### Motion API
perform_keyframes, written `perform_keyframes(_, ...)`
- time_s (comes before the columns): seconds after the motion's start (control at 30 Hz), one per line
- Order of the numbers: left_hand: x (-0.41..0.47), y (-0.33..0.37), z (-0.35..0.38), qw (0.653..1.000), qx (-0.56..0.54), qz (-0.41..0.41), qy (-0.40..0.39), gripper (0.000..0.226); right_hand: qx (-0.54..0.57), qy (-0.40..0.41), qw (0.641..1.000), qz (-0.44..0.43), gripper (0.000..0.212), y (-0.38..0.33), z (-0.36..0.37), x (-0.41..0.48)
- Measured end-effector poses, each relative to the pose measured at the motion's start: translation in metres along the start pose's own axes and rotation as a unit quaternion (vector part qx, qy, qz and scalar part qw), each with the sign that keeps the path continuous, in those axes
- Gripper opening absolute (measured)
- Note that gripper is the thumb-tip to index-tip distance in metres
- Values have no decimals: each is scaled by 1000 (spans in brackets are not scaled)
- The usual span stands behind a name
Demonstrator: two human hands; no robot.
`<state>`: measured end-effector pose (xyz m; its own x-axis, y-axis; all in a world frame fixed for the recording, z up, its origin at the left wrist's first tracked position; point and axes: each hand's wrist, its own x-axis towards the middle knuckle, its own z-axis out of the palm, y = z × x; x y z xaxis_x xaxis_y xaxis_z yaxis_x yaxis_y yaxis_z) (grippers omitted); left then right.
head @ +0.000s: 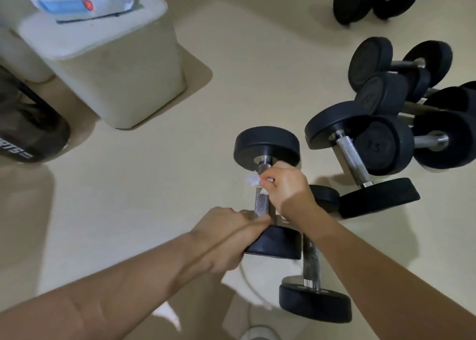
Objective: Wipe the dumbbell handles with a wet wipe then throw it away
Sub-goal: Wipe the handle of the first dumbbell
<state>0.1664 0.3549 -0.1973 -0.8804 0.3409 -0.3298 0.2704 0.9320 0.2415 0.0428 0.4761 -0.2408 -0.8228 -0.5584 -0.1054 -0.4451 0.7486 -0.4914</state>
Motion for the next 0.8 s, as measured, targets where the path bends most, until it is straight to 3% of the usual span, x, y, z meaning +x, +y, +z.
perform_keyframes(0.1,1,-21,-31,983,168,62,-48,47,19,65,997,40,16,-2,11,-7)
perform_keyframes(0.2,-2,-34,-46,956,267,89,-82,48,117,148,982,16,17,-11,32,-32)
perform_keyframes(0.33,-11,-47,-42,956,279,54,-73,50,87,153,984,-5,24,-26,58,-28)
perform_keyframes(0.43,-14,-41,-33,964,258,38,-53,45,-2,168,984,54,25,-12,47,-6)
perform_keyframes(0.5,-16,-38,-26,974,222,40,-12,43,-1,178,980,85,23,-12,39,-4)
perform_keyframes(0.53,-17,-40,-21,975,215,52,23,44,7,170,983,71,23,-21,39,-8)
perform_keyframes(0.6,-18,-46,-16,973,200,69,93,46,59,80,995,17,30,-44,41,-20)
perform_keyframes(0.67,-17,-50,-9,970,204,73,115,45,88,2,996,-29,26,-48,35,-19)
perform_keyframes(0.7,-18,-50,-8,969,210,71,112,40,47,-24,998,-18,25,-43,26,-10)
perform_keyframes(0.8,-20,-48,-8,974,193,66,95,37,-89,13,994,53,17,-20,5,21)
